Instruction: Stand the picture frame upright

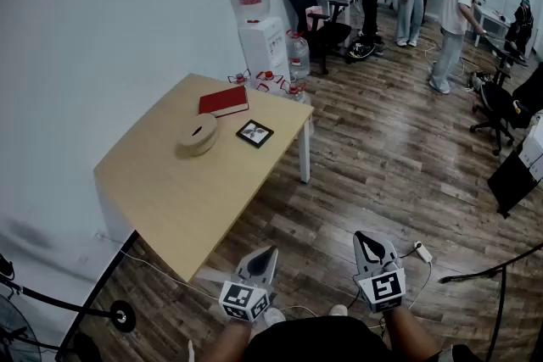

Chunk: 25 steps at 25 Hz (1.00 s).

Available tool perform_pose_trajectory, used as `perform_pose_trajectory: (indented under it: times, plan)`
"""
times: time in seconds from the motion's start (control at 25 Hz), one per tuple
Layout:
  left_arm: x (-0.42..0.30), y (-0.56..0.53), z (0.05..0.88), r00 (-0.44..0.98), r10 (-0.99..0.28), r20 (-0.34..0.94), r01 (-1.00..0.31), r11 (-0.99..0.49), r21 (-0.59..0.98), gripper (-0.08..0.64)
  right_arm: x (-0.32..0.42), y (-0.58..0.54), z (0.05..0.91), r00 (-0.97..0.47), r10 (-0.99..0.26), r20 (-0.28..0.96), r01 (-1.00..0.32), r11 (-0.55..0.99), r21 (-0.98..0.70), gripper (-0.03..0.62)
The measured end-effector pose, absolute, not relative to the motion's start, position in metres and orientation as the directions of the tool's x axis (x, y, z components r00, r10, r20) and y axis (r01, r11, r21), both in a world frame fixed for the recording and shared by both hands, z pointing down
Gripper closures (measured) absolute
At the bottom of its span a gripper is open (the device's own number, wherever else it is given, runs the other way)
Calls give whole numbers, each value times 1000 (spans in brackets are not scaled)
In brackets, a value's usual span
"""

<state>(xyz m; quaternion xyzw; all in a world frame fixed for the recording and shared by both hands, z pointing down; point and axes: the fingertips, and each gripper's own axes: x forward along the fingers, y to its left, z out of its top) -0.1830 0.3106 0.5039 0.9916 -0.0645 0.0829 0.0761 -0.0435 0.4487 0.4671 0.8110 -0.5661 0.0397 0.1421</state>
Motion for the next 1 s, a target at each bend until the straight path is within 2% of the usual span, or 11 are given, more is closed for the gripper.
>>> perform_pose_trajectory:
  times: [0.2, 0.52, 0.76, 1.0]
  plan:
    - [-171, 316, 496, 977, -161, 138, -176, -979, 99, 565, -33, 458, 470, 355, -910, 214, -929, -317, 192, 583]
    - [-154, 335, 500, 964, -196, 179, -210, -976, 63, 565, -11, 470, 465, 342, -921, 184, -938, -322, 130, 583]
    - [-139, 352, 498, 956, -236, 176, -256, -962, 99, 565, 10, 489, 487, 323, -918, 230, -945, -324, 36, 583]
    - [-118, 347, 497, 963, -191, 192, -212, -973, 96, 565, 21, 470, 485, 272, -933, 237, -961, -277, 13, 583]
